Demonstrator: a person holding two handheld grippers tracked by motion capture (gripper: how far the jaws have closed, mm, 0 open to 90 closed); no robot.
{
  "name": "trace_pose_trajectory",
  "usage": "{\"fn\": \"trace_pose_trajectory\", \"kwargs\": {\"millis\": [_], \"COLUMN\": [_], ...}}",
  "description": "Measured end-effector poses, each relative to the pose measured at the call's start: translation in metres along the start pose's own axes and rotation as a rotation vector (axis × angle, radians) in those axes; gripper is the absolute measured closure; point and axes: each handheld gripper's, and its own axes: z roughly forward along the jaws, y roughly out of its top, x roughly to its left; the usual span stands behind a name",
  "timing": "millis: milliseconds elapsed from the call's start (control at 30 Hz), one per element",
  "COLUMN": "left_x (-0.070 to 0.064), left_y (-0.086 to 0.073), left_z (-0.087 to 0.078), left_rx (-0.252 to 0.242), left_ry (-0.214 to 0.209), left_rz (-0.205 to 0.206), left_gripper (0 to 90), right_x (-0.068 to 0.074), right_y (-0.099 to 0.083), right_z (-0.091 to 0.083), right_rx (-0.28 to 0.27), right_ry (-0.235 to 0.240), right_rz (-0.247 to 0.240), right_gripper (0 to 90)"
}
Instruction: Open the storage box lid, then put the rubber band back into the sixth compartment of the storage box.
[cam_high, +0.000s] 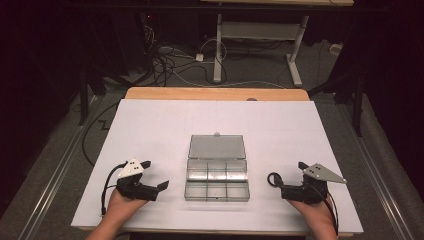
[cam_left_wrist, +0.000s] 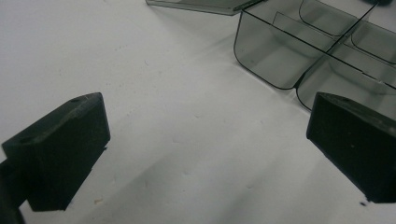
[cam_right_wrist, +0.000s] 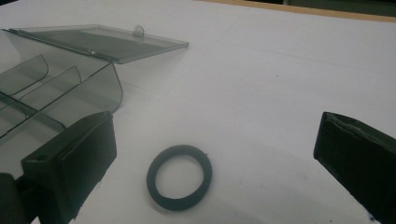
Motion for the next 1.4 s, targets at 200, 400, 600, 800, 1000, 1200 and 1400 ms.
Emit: {"fn": "trace_pose_trajectory", "kwargs": {"millis": [200, 400, 600, 800, 1000, 1200, 1400], "left_x": [0.000, -0.001, -0.002, -0.002, -0.002, -0.001, -0.001], "left_y": [0.000, 0.000, 0.000, 0.000, 0.000, 0.001, 0.001], "left_z": [0.000, 0.000, 0.001, 0.001, 0.001, 0.003, 0.002], "left_rx": [0.001, 0.001, 0.003, 0.005, 0.006, 0.021, 0.011], "left_ry": [0.001, 0.002, 0.001, 0.003, -0.001, -0.003, -0.004], "left_rz": [0.002, 0.009, 0.025, 0.023, 0.020, 0.012, 0.015], "left_gripper": [0.0, 0.0, 0.0, 0.0, 0.0, 0.0, 0.0], "right_x": [-0.006, -0.011, -0.010, -0.009, -0.005, 0.000, 0.003], "right_y": [-0.002, -0.004, -0.005, -0.004, -0.004, -0.005, -0.005], "right_z": [-0.001, 0.009, 0.013, 0.018, 0.022, 0.024, 0.024], "right_rx": [0.013, 0.099, 0.148, 0.189, 0.231, 0.248, 0.247], "right_ry": [0.000, 0.025, 0.033, 0.053, 0.051, 0.026, 0.016], "right_rz": [0.014, 0.011, -0.006, -0.023, -0.062, -0.098, -0.124], "right_gripper": [7.7, 38.7, 58.8, 70.2, 75.5, 77.0, 82.3]}}
